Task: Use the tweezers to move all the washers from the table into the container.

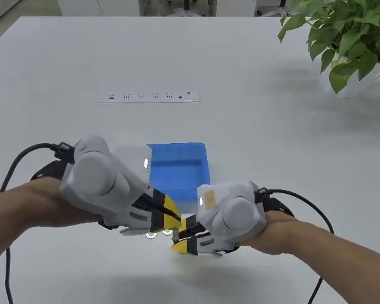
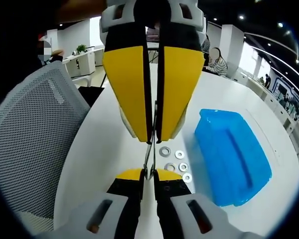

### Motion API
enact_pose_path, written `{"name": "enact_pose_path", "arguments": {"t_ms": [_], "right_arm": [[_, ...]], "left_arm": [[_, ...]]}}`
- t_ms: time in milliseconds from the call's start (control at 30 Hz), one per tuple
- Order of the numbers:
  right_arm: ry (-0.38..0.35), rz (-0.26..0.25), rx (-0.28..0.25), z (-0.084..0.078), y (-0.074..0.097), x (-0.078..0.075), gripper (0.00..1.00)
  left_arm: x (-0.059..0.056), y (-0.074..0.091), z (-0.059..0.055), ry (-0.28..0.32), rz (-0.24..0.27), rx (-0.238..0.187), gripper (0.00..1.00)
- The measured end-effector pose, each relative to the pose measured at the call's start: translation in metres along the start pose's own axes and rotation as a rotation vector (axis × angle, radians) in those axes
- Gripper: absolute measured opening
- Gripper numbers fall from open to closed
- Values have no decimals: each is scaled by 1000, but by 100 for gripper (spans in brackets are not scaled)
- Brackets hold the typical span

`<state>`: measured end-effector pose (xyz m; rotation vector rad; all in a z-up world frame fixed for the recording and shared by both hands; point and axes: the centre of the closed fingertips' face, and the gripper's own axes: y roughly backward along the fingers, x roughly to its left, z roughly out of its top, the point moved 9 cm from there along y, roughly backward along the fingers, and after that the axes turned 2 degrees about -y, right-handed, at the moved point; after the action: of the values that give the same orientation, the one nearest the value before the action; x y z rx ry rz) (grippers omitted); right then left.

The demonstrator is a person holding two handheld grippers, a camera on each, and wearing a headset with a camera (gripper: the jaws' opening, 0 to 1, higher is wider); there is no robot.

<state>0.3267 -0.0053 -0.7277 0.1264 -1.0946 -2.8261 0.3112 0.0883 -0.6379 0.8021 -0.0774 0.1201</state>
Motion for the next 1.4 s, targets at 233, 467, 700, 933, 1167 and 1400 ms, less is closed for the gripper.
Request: {"name": "enact_pose_path", "arguments": {"t_ms": [233,467,700,933,1167,1400], "right_arm": [[-4,1,-3,0,-1,0,10],[2,-4,7,2,-1,-1,13],[-2,-8,4,1,0,-2,13],[-8,-16,-1,2,1,-3,16],[-26,-35,-9,3,6,-5,20],[-46,-59,-11,3,14,-7,23]], "left_arm": [[-1,-1,-4,-6,-4,4,6],[-3,2,-3,-12,-8,8,6],[1,3,-6,-17,-6,16,6],[4,4,-6,-23,0,20,5],[8,7,-4,-27,5,19,5],[12,9,-4,-32,12,25,5]]}}
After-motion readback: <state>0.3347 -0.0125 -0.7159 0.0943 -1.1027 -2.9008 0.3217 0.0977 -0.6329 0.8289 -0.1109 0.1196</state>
